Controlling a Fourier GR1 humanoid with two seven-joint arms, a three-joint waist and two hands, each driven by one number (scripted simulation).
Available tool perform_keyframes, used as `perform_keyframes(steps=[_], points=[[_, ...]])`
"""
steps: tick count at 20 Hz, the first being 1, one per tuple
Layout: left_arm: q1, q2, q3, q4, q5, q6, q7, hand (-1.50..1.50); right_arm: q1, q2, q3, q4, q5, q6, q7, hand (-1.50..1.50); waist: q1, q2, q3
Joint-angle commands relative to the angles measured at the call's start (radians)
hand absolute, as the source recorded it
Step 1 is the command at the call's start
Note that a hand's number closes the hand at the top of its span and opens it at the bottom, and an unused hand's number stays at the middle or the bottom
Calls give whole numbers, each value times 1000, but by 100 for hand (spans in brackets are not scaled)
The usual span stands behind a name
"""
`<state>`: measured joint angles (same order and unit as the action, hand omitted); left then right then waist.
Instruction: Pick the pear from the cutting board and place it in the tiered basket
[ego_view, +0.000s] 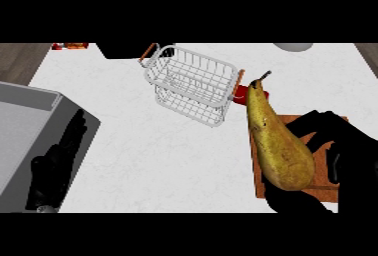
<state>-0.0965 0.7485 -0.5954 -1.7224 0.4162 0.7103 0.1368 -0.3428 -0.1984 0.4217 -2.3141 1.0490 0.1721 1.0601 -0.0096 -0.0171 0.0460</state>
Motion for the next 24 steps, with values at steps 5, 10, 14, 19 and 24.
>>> perform_keyframes(steps=[5, 10, 14, 19, 24], points=[[59, -105, -30, 85, 47, 1, -36, 0, -198, 86, -100, 143, 18, 105, 118, 150, 25, 26, -55], [60, -105, -34, 85, 55, -1, -56, 0, -315, 140, -181, 267, 3, 123, 113, 150, 39, 27, -56], [38, -118, -49, 89, 50, 10, -51, 0, -398, 176, -211, 394, -13, 124, 70, 150, 42, 33, -54], [35, -137, -68, 85, 51, 31, -46, 0, -475, 187, -259, 538, -24, 129, 15, 150, 44, 33, -52], [30, -127, -78, 88, 47, 27, -59, 0, -512, 197, -262, 689, 4, 84, -8, 150, 55, 36, -52]])
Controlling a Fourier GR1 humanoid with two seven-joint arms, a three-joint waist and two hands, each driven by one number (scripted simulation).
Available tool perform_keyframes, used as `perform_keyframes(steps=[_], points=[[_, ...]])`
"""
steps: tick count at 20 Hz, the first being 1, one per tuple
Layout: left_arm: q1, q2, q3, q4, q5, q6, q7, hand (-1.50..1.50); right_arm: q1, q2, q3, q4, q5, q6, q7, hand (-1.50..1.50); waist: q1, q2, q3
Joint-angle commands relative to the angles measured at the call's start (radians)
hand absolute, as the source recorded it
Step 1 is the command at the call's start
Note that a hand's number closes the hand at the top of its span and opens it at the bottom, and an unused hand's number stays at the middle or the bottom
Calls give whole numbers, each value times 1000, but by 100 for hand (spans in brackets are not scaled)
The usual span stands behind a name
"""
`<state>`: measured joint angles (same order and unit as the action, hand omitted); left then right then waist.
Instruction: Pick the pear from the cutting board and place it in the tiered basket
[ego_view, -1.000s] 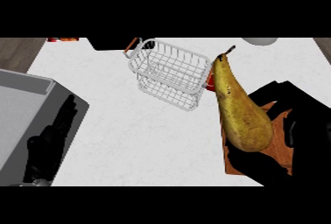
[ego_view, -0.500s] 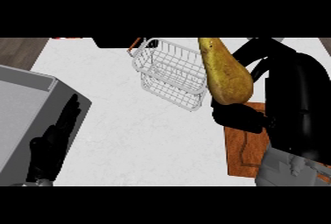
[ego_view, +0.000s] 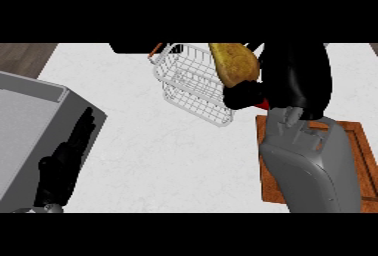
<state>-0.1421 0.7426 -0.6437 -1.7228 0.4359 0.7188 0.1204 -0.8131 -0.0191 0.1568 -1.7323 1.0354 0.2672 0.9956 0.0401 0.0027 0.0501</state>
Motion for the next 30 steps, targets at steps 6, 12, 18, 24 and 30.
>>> perform_keyframes(steps=[6, 12, 18, 24, 30], points=[[60, -141, -29, 126, 40, 25, -50, 0, -70, 19, -59, 233, 22, -106, 1, 150, -6, 22, -55], [68, -103, -29, 90, 56, -2, -60, 0, -61, 19, -173, 319, -163, -286, -5, -150, 33, 27, -53], [48, -113, -45, 98, 55, 16, -42, 0, -71, 19, -202, 362, -297, -482, -105, -150, 24, 24, -51], [69, -114, -55, 127, 60, 14, -66, 0, -102, 19, -196, 337, -355, -677, -166, -150, 7, 16, -53], [92, -105, -43, 109, 76, 42, -72, 0, -88, -50, -291, 282, -206, -778, -119, -150, -50, -1, -54]])
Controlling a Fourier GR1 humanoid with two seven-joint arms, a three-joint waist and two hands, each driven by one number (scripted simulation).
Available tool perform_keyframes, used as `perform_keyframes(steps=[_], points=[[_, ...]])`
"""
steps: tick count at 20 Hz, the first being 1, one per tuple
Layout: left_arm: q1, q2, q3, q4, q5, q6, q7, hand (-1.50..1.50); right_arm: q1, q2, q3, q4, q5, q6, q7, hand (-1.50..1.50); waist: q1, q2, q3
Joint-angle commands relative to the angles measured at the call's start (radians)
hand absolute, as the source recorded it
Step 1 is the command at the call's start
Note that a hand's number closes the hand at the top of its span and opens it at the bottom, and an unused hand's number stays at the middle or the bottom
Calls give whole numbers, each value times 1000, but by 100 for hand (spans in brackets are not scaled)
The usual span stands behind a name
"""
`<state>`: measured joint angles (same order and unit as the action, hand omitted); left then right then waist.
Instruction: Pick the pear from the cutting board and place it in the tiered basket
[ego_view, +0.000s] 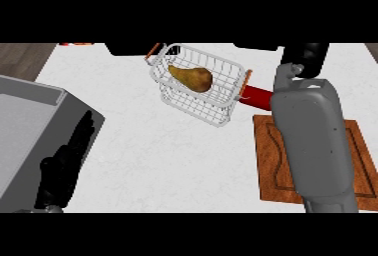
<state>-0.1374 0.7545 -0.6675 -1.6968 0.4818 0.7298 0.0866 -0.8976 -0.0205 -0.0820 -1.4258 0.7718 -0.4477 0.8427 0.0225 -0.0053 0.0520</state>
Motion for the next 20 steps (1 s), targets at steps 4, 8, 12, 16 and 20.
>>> perform_keyframes(steps=[4, 8, 12, 16, 20], points=[[117, -107, 2, 91, 55, 37, -56, 0, 88, -87, -114, -123, 51, -52, 66, -150, -59, -2, -55], [126, -91, 5, 102, 60, 56, -46, 0, 151, -157, -187, -287, -29, 40, 105, -150, -98, -12, -54], [168, -78, 17, 80, 89, 47, -66, 0, 297, -193, -233, -439, -123, 118, 109, -150, -109, -17, -54], [159, -79, 33, 92, 93, 65, -79, 0, 428, -245, -288, -550, -275, 226, 76, -150, -130, -12, -52], [182, -79, 19, 62, 96, 86, -81, 0, 523, -281, -373, -682, -424, 300, 70, -150, -131, -16, -51]])
